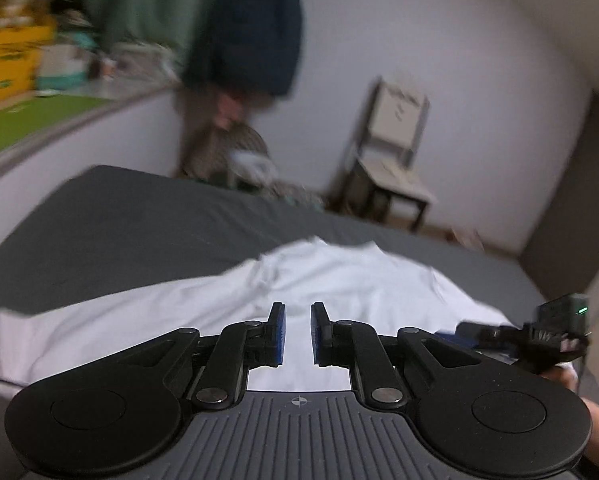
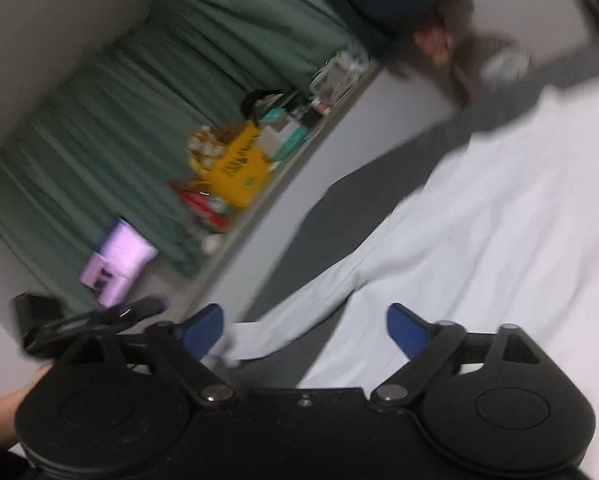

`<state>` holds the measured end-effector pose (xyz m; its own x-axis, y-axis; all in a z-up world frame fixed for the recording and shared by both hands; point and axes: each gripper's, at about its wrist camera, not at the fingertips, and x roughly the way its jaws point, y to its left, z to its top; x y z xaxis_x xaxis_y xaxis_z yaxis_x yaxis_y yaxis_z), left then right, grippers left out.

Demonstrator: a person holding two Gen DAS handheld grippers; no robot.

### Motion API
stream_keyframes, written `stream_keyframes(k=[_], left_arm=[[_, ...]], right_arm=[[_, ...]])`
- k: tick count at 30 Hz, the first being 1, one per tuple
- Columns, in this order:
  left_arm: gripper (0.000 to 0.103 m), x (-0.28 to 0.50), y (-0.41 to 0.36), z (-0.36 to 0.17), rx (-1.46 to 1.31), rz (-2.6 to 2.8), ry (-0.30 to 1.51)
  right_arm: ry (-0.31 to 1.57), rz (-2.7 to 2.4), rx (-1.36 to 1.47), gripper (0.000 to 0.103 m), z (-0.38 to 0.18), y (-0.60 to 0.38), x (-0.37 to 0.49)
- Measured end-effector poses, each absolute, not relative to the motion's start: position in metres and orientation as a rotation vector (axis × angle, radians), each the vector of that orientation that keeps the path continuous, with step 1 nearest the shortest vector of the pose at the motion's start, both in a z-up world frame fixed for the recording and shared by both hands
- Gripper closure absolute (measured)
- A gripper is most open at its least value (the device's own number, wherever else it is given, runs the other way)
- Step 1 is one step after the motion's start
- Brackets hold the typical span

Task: Fold clothes
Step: 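Move the right gripper to the shirt's unfolded side, then grasp the shirt's unfolded side edge with the right gripper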

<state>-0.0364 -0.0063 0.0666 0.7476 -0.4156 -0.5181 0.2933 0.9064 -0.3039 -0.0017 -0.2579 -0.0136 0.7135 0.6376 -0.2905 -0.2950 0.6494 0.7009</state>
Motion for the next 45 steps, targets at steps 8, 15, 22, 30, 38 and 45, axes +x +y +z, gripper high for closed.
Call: stream_keyframes(k=[8, 15, 22, 30, 38, 45], left_arm=[[0.091, -0.074, 0.024, 0.044, -0.460, -0.347, 0.598], [0.091, -0.087, 0.026, 0.024, -0.306, -0.436, 0.656], [0.091, -0.074, 0.038, 0.020, -0.411, -0.376, 0.619], [0.091, -0.084, 0.041, 0.021, -0.421, -0.333, 0.572], [0.091, -0.080, 0.029, 0.021, -0.368, -0.354, 0.576], [0.091, -0.074, 0.025, 0.022, -0.349, -0.333, 0.618]], right_arm=[[0.628, 0.317, 0.095, 0.055, 0.069, -0.193, 0.100], [1.039, 0.158, -0.176, 0.054, 0.044, -0.124, 0.273], [1.294, 0.026, 0.104, 0.057, -0.005, -0.095, 0.378], [1.391, -0.207, 0.266, 0.077, -0.055, -0.124, 0.396], [1.327, -0.324, 0.435, 0.084, -0.078, -0.155, 0.381], [1.260, -0.270, 0.492, 0.100, -0.067, -0.170, 0.369]])
